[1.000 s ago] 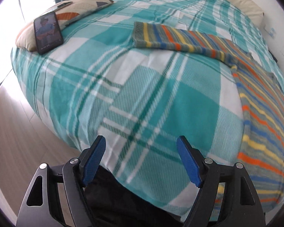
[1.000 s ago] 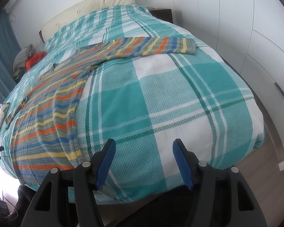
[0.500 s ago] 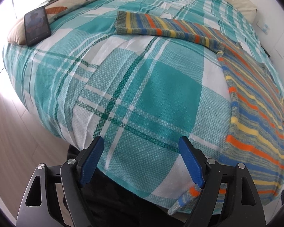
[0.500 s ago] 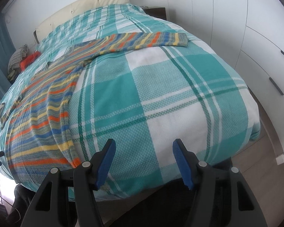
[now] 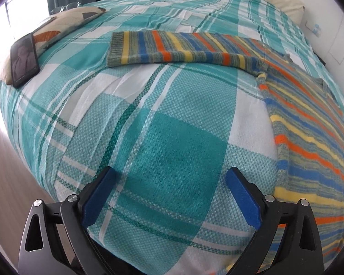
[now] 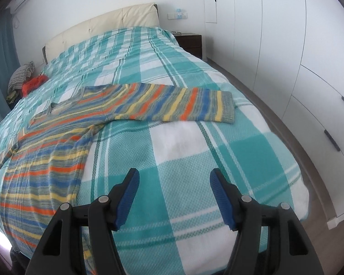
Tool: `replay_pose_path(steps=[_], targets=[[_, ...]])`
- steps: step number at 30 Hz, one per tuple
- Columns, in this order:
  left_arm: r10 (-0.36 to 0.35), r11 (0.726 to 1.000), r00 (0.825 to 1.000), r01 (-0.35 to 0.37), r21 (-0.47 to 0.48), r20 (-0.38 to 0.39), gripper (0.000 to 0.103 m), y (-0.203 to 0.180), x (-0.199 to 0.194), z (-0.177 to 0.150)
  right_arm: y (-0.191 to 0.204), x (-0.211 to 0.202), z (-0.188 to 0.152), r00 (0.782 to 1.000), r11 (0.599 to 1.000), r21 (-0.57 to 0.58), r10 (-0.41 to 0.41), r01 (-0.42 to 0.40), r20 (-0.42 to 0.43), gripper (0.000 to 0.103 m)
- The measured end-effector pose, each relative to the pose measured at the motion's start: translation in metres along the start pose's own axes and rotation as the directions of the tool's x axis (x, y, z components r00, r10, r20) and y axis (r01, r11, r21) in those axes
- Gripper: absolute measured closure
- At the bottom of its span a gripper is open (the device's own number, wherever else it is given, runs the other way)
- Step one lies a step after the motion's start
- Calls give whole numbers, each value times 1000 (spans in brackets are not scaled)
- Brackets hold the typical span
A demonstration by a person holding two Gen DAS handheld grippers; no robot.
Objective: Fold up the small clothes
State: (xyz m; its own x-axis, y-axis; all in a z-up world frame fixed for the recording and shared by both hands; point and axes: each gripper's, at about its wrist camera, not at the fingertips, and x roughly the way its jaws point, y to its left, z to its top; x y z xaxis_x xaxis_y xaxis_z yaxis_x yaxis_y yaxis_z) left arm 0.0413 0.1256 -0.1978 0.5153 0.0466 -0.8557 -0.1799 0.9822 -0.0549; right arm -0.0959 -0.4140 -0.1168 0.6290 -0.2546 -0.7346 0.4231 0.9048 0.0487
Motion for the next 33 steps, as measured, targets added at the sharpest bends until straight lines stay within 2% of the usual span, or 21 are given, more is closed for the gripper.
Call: replay_pose_path(steps=[3, 8, 11, 14, 17, 22, 33], targets=[[20, 1000, 999, -21, 15, 35, 1, -2, 1, -7, 4, 13, -6, 999, 1000, -1, -2, 2, -38, 39], [11, 1000, 1000, -11, 0, 19, 0, 2, 3, -7, 11, 34, -37, 993, 999, -25, -22, 20, -115, 37], [29, 1000, 1000, -29, 12, 7, 1, -2, 5, -6, 14, 36, -46, 995, 997, -60, -56, 51, -82, 26], [39, 999, 999, -39, 8, -2, 0, -3, 6, -6, 11, 38, -51, 996, 997, -53, -62, 59, -68, 20], [39, 999, 999, -39, 7, -11, 0, -3, 7, -6, 8, 38, -54, 997, 998, -33, -54, 52, -54, 18], [33, 999, 999, -33, 7, -38, 1, -2, 9, -3, 11, 37, -58, 997, 997, -61, -59, 56, -49, 13], [25, 1000, 995, -25, 0, -93, 1, -1, 12, 1, 13, 42, -56, 996, 996, -64, -59, 54, -73, 9]])
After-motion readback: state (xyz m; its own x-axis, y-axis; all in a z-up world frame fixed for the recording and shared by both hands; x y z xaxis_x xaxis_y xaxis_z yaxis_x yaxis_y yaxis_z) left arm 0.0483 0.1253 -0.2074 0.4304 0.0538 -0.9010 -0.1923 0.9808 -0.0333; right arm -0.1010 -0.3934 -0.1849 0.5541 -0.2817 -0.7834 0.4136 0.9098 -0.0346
